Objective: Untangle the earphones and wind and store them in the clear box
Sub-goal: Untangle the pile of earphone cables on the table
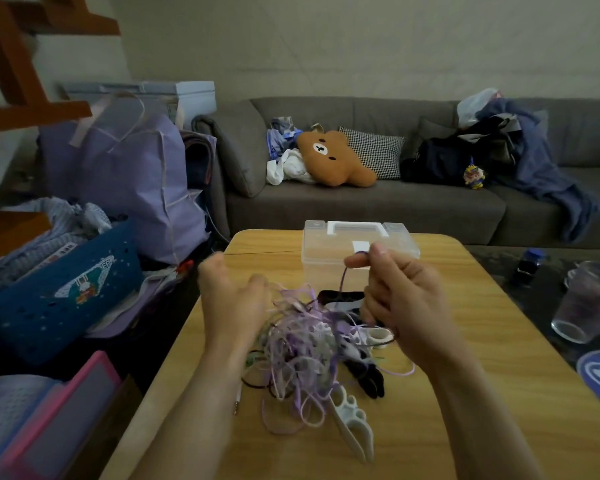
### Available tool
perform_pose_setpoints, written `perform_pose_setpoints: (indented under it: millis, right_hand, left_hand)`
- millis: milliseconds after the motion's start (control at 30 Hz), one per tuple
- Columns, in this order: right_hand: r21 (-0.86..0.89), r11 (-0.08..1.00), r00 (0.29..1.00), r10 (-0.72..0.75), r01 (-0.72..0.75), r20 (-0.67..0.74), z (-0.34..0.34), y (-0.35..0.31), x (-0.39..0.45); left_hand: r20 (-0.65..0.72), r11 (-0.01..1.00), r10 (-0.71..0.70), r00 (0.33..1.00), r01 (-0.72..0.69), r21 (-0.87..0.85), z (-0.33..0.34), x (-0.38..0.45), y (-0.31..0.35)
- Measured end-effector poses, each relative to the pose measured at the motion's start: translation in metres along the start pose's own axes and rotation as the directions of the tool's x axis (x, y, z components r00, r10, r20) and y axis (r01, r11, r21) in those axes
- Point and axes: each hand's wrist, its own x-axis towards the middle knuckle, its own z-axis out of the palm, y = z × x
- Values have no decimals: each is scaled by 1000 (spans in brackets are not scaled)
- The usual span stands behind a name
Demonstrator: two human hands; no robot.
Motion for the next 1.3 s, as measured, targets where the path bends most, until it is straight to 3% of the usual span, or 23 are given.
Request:
perform_pose_setpoints:
  millis: [33, 67, 100, 167, 200, 233, 333, 467, 533, 667, 700, 733, 767, 800, 833, 867, 933, 1000, 1033, 1100, 1200, 1300]
  right_hand:
    - [-42, 999, 1000, 4, -3, 22, 1, -2, 0]
    - [-91, 996, 999, 9, -5, 45, 2, -5, -1]
    - [-133, 991, 997, 21, -11, 72, 3, -8, -2]
    - [-211, 977, 992, 49, -23, 116, 3, -19, -3]
    - [-268, 963, 990, 48, -11, 131, 3, -25, -3]
    - [-341, 940, 990, 34, 16, 140, 2, -33, -3]
    - [-490, 866, 991, -43, 101, 128, -2, -53, -2]
    - [-500, 859, 993, -120, 105, 3, -21, -63, 3]
    - [-600, 793, 987, -154, 104, -33, -31, -59, 5]
    - [-827, 555, 955, -281, 84, -91, -46, -48, 6]
    - [-842, 535, 943, -313, 73, -116, -51, -42, 7]
    - [-805, 592, 923, -333, 46, -192, -55, -35, 8]
    - [-678, 735, 897, -299, -1, -326, -58, -29, 9]
    - [-438, 898, 866, -187, -41, -465, -59, -22, 11]
    - [-141, 987, 841, -7, -82, -541, -61, -12, 14]
    - [129, 983, 823, 180, -131, -539, -61, -3, 17]
    - [478, 846, 780, 459, -238, -425, -61, 11, 18]
    - [669, 695, 749, 584, -263, -313, -64, 17, 14]
    - [704, 655, 742, 610, -275, -278, -66, 19, 12]
    - [635, 706, 749, 595, -314, -292, -71, 18, 9]
    - [302, 875, 723, 483, -378, -493, -74, 10, 11]
    - [35, 900, 672, 349, -434, -654, -77, 2, 9]
  left_hand:
    - [14, 982, 183, 983, -183, 51, -1, -15, 9]
    - [114, 934, 353, 929, -358, 27, 0, -27, 16]
    - [280, 895, 441, 853, -441, -67, 3, -36, 21]
    - [610, 924, 378, 696, -319, -209, 12, -49, 24]
    - [678, 933, 350, 647, -304, -193, 18, -51, 21]
    - [682, 920, 348, 643, -375, -115, 24, -51, 16]
    - [636, 856, 369, 678, -514, 51, 30, -43, 2]
    - [542, 849, 330, 773, -494, 188, 16, -17, -2]
    - [444, 833, 357, 822, -495, 246, 6, -5, -2]
    - [120, 901, 414, 902, -425, 85, -9, 9, 0]
    - [37, 925, 380, 924, -381, -1, -12, 12, 3]
    - [-13, 947, 297, 955, -296, -120, -16, 16, 8]
    - [-2, 941, 188, 982, -181, -286, -19, 18, 13]
    - [70, 896, 100, 993, -59, -440, -21, 20, 16]
    - [166, 837, 49, 985, 50, -544, -23, 22, 19]
    - [239, 795, 26, 971, 125, -593, -23, 22, 20]
    - [307, 712, -46, 951, 247, -657, -24, 21, 21]
    - [344, 618, -141, 928, 354, -702, -27, 25, 17]
    - [338, 625, -163, 927, 362, -692, -31, 28, 15]
    - [297, 704, -169, 940, 326, -631, -38, 34, 10]
    - [203, 771, -240, 949, 314, -554, -48, 43, 2]
    - [89, 842, -275, 957, 285, -458, -54, 48, -3]
